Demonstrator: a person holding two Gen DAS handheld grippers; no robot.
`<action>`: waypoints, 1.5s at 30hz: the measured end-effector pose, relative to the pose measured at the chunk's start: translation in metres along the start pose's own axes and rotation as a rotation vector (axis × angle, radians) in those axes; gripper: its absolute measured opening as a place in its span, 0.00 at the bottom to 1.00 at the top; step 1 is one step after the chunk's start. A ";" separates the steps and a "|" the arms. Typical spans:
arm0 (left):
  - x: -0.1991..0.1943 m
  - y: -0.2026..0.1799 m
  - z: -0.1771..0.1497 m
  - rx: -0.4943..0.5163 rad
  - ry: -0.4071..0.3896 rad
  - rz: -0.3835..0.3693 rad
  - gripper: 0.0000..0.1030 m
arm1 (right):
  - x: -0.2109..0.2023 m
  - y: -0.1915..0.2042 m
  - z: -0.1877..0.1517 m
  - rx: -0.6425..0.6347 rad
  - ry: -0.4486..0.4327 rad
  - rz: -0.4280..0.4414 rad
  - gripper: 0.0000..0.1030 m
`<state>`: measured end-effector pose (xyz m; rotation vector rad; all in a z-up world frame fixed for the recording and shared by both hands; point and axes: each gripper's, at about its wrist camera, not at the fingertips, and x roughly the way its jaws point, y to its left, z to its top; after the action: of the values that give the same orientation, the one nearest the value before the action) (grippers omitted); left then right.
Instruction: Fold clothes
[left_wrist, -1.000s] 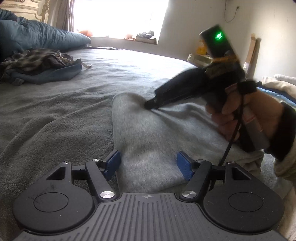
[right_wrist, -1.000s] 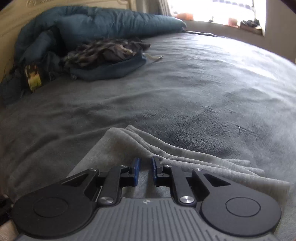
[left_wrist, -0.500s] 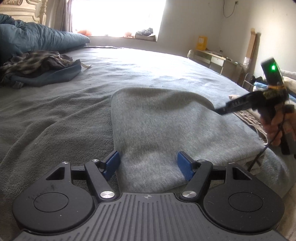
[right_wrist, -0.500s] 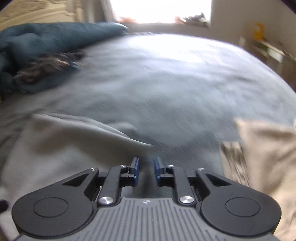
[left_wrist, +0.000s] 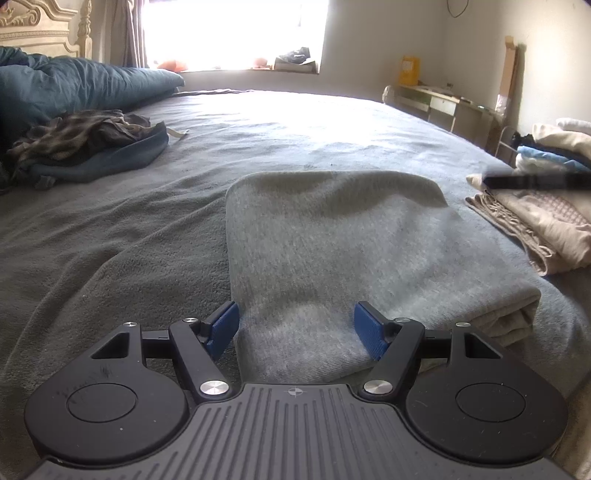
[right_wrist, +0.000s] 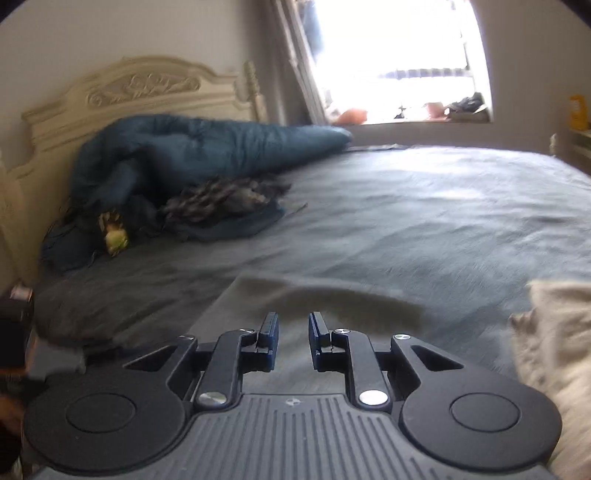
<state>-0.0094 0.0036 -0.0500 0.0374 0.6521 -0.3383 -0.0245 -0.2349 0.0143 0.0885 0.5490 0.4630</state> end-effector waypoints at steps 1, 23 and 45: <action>0.000 -0.001 0.000 0.002 0.002 0.005 0.68 | 0.009 0.000 -0.011 0.003 0.041 -0.013 0.19; 0.007 -0.064 0.021 0.205 0.083 0.185 0.67 | -0.010 0.019 -0.042 -0.016 -0.004 -0.080 0.20; 0.010 -0.075 0.024 0.231 0.114 0.236 0.68 | -0.005 0.014 -0.041 -0.031 0.032 -0.131 0.21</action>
<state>-0.0121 -0.0731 -0.0319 0.3537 0.7112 -0.1825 -0.0555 -0.2261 -0.0150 0.0150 0.5752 0.3454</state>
